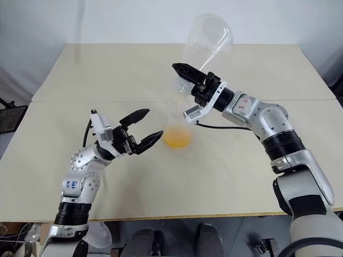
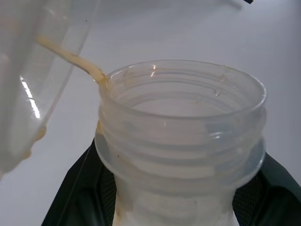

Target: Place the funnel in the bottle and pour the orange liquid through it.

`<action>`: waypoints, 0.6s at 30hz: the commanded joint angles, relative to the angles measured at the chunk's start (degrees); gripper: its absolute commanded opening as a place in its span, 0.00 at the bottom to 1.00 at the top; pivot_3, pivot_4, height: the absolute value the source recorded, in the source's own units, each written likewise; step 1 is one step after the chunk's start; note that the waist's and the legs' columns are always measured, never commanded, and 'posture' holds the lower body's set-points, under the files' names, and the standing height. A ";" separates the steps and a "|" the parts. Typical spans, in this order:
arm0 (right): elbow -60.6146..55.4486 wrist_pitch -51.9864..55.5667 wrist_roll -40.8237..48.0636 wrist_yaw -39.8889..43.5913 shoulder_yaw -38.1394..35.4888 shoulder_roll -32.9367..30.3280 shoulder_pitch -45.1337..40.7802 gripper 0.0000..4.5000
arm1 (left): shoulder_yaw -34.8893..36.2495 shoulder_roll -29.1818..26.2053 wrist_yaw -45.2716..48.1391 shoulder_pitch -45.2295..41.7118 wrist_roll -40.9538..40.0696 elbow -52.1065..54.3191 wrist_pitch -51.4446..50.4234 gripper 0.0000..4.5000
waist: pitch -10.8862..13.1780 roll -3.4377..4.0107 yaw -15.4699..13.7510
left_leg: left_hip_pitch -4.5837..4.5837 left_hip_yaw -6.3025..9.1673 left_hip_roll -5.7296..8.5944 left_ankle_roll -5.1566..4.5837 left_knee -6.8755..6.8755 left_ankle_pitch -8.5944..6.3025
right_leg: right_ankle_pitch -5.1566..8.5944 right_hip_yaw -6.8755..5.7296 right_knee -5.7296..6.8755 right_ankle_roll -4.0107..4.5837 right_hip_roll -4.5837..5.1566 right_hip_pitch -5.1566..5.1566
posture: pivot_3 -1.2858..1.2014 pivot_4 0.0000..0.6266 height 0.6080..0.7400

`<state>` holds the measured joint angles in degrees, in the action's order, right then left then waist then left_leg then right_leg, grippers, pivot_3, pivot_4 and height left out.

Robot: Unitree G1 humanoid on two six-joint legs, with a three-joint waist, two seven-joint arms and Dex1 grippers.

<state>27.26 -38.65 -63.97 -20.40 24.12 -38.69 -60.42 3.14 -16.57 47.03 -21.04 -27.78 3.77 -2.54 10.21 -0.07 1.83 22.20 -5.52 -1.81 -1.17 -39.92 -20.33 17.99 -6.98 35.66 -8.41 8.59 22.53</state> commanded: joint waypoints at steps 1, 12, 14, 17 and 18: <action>-1.07 0.87 1.30 -0.81 -1.31 -0.97 -2.22 0.57 | 0.05 0.19 -0.28 -0.25 -0.16 1.53 0.85 1.00 | 0.00 0.00 0.02 | 0.00 0.00 0.00 0.00 0.00 0.00 | 0.00 0.00 0.00 0.00 0.00 0.00 | 0.52 0.24 1.00; -1.75 0.64 1.12 -1.19 -1.06 -0.99 -2.12 0.57 | -0.07 0.24 -0.20 -0.42 -0.16 1.45 0.81 1.00 | 0.00 0.00 0.01 | 0.00 0.00 0.00 0.00 0.00 0.00 | 0.00 0.00 0.00 0.00 0.00 0.00 | 0.52 0.24 1.00; -2.13 0.60 0.77 -1.73 -1.07 -1.17 -2.16 0.57 | -0.07 0.27 -0.22 -0.43 -0.16 1.44 0.83 1.00 | 0.00 0.00 0.01 | 0.00 0.00 0.00 0.00 0.00 0.00 | 0.00 0.00 0.00 0.00 0.00 0.00 | 0.52 0.24 1.00; -2.03 0.72 0.59 -2.07 -1.14 -1.37 -2.40 0.57 | -0.05 0.31 -0.25 -0.44 -0.17 1.41 0.84 1.00 | 0.00 0.00 0.01 | 0.00 0.00 0.00 0.00 0.00 0.00 | 0.00 0.00 0.00 0.00 0.00 0.00 | 0.52 0.24 1.00; -1.93 0.80 0.47 -2.24 -1.11 -1.41 -2.45 0.57 | -0.05 0.32 -0.27 -0.43 -0.16 1.42 0.84 1.00 | 0.00 0.00 0.01 | 0.00 0.00 0.00 0.00 0.00 0.00 | 0.00 0.00 0.00 0.00 0.00 0.00 | 0.52 0.24 1.00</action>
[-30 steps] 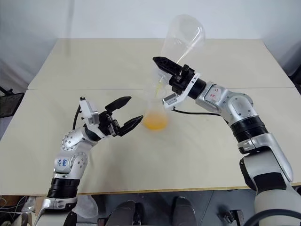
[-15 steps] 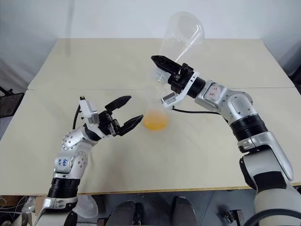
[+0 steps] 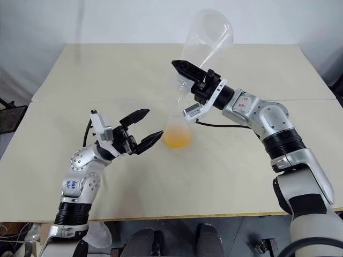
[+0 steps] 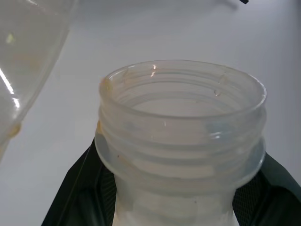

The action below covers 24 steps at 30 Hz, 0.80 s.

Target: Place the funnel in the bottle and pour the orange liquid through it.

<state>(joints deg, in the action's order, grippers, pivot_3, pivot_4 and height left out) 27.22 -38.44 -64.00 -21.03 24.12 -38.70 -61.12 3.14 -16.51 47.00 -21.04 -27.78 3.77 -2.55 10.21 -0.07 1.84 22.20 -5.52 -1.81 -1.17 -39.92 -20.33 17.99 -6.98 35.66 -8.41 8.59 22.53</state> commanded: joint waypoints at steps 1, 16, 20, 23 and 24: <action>-1.86 0.61 0.38 -1.73 -1.06 -1.43 -1.76 0.57 | -0.05 0.28 -0.25 -0.42 -0.16 1.42 0.83 1.00 | 0.00 0.00 0.00 | 0.00 0.00 0.00 0.00 0.00 0.00 | 0.00 0.00 0.00 0.00 0.00 0.00 | 0.52 0.24 1.00; -5.27 3.34 50.94 30.19 -12.39 1.76 7.05 0.57 | 0.13 -0.76 -0.09 0.16 -0.44 2.39 -0.59 1.00 | 0.00 -0.01 -0.15 | 0.01 0.05 0.02 -0.02 -0.01 0.00 | 0.00 -0.05 -0.01 0.00 0.03 -0.05 | 0.52 0.24 1.00; -12.48 19.78 73.10 45.58 -20.96 0.53 13.22 0.57 | 0.26 -1.35 0.10 0.66 -0.78 3.08 -1.53 1.00 | 0.00 -0.01 -0.22 | 0.01 0.10 0.00 -0.03 -0.03 0.01 | -0.01 -0.09 0.00 0.00 0.02 -0.07 | 0.52 0.24 1.00; -14.17 32.78 82.97 49.82 -28.98 -1.59 18.03 0.57 | 0.34 -1.84 0.24 1.24 -1.03 3.72 -2.49 1.00 | 0.00 -0.01 -0.69 | 0.01 0.19 0.02 -0.04 -0.06 0.00 | -0.01 -0.17 0.00 0.00 0.04 -0.14 | 0.52 0.24 1.00; -13.72 37.49 85.55 49.99 -31.54 -2.16 19.28 0.57 | 0.33 -2.00 0.30 1.43 -1.09 3.87 -2.70 1.00 | 0.00 -0.01 -0.83 | 0.01 0.19 0.03 -0.05 -0.07 0.00 | -0.01 -0.17 0.00 0.01 0.06 -0.15 | 0.52 0.24 1.00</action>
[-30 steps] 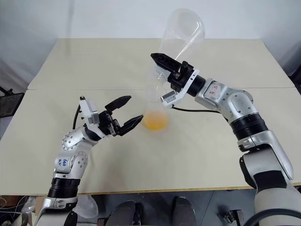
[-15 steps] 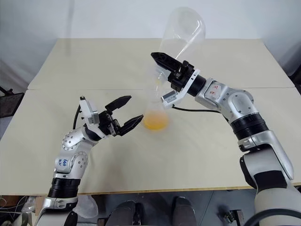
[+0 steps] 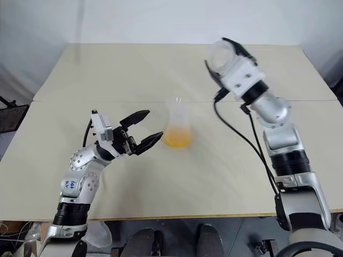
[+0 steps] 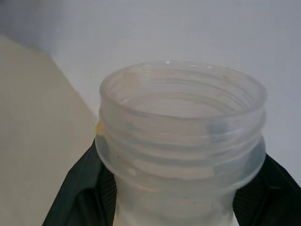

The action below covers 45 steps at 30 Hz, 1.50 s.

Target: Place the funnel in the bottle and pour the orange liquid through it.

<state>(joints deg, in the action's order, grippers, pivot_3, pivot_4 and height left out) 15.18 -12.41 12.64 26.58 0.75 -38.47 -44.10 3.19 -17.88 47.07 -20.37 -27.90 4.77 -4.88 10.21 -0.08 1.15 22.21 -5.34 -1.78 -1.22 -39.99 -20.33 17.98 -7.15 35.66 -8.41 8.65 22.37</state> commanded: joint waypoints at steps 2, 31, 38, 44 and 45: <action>0.67 18.42 13.98 2.62 -13.67 -2.73 4.06 0.57 | 0.28 -0.89 0.33 0.96 -1.15 3.08 -0.72 1.00 | 0.00 0.00 -0.45 | 0.00 -0.04 0.02 -0.01 0.00 -0.01 | 0.00 0.01 -0.01 0.00 0.01 0.00 | 0.52 0.24 1.00; -4.70 19.93 23.75 6.87 -33.87 0.09 20.19 1.00 | 1.89 -5.48 1.58 0.70 -2.02 3.70 -4.37 1.00 | -0.01 0.03 -1.16 | -0.02 -0.70 0.01 0.00 -0.01 0.00 | 0.00 0.17 -0.03 -0.01 -0.05 0.09 | 0.52 0.24 1.00; -8.68 14.96 23.77 9.12 -33.88 -1.46 14.72 1.00 | 2.61 -7.62 1.96 1.32 -2.21 3.63 -5.99 1.00 | -0.01 0.03 -1.09 | -0.04 -0.71 0.01 0.00 0.00 0.00 | 0.00 0.19 -0.03 -0.01 -0.05 0.10 | 0.52 0.24 1.00; -20.91 21.88 27.42 19.73 -25.91 -3.00 18.26 1.00 | 4.11 -13.05 4.46 2.07 -1.15 2.80 -5.72 1.00 | -0.02 0.03 -1.09 | -0.04 -0.66 -0.02 0.00 0.01 0.00 | 0.00 0.17 -0.02 0.00 -0.08 0.12 | 0.52 0.24 1.00; -22.73 21.11 26.31 22.00 -24.28 -3.01 20.96 1.00 | 4.64 -13.90 5.25 2.57 -1.04 2.67 -4.68 1.00 | -0.02 0.01 -1.15 | -0.04 -0.66 -0.02 0.00 0.01 -0.01 | 0.00 0.15 -0.02 0.00 -0.08 0.11 | 0.52 0.24 1.00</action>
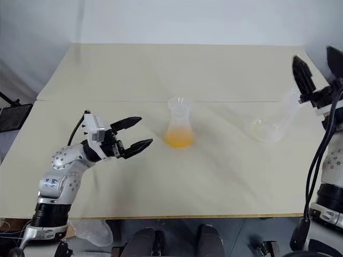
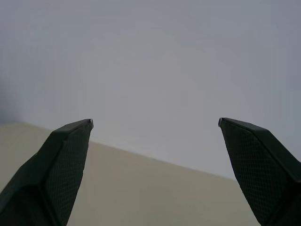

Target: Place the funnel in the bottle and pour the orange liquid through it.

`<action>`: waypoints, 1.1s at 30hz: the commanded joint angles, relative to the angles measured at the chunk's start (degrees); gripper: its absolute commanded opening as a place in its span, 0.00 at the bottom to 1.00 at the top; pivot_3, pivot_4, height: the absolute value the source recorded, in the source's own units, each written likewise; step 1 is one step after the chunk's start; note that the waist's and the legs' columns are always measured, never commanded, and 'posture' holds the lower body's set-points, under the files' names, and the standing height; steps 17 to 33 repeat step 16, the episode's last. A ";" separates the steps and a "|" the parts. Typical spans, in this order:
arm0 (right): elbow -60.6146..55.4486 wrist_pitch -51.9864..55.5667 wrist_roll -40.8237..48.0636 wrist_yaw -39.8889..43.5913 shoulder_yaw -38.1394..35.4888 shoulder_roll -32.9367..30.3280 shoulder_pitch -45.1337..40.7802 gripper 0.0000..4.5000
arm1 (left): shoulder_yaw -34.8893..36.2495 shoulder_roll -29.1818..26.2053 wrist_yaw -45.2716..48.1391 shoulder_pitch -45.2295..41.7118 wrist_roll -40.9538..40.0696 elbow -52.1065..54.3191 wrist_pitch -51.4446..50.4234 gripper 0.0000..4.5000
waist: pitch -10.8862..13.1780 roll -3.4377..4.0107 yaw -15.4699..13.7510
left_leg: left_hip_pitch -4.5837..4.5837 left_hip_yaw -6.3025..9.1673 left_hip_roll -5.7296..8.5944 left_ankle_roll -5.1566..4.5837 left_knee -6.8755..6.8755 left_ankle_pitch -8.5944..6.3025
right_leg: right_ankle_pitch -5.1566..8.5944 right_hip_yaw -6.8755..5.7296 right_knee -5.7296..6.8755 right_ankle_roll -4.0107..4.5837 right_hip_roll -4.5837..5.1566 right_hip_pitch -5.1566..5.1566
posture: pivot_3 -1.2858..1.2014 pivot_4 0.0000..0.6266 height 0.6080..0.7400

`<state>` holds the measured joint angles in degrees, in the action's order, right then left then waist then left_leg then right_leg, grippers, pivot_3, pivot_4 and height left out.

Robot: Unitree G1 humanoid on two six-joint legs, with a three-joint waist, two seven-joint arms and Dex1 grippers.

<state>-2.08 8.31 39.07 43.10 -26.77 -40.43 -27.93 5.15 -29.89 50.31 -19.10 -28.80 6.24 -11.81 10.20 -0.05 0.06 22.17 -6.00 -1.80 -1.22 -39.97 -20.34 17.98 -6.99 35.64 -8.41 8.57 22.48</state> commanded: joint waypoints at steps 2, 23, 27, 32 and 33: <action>-8.60 -1.44 -2.05 9.77 5.81 -1.02 10.53 1.00 | 3.33 -3.38 2.71 2.31 0.36 1.20 2.74 1.00 | -0.01 -0.03 -0.52 | 0.01 0.01 0.03 0.00 0.00 0.00 | 0.00 -0.03 -0.01 0.00 0.02 -0.03 | 0.52 0.24 1.00; -4.10 -13.07 -5.84 26.15 5.40 -1.86 30.61 1.00 | 5.44 -5.42 1.02 8.93 2.63 2.56 4.93 1.00 | -0.01 -0.03 -1.19 | -0.12 -0.06 0.00 -0.01 -0.05 -0.01 | -0.02 0.12 -0.08 -0.04 -0.02 -0.08 | 0.52 0.24 1.00; -4.10 -13.07 -5.84 26.15 5.40 -1.86 30.61 1.00 | 5.44 -5.42 1.02 8.93 2.63 2.56 4.93 1.00 | -0.01 -0.03 -1.19 | -0.12 -0.06 0.00 -0.01 -0.05 -0.01 | -0.02 0.12 -0.08 -0.04 -0.02 -0.08 | 0.52 0.24 1.00; -4.10 -13.07 -5.84 26.15 5.40 -1.86 30.61 1.00 | 5.44 -5.42 1.02 8.93 2.63 2.56 4.93 1.00 | -0.01 -0.03 -1.19 | -0.12 -0.06 0.00 -0.01 -0.05 -0.01 | -0.02 0.12 -0.08 -0.04 -0.02 -0.08 | 0.52 0.24 1.00; -4.10 -13.07 -5.84 26.15 5.40 -1.86 30.61 1.00 | 5.44 -5.42 1.02 8.93 2.63 2.56 4.93 1.00 | -0.01 -0.03 -1.19 | -0.12 -0.06 0.00 -0.01 -0.05 -0.01 | -0.02 0.12 -0.08 -0.04 -0.02 -0.08 | 0.52 0.24 1.00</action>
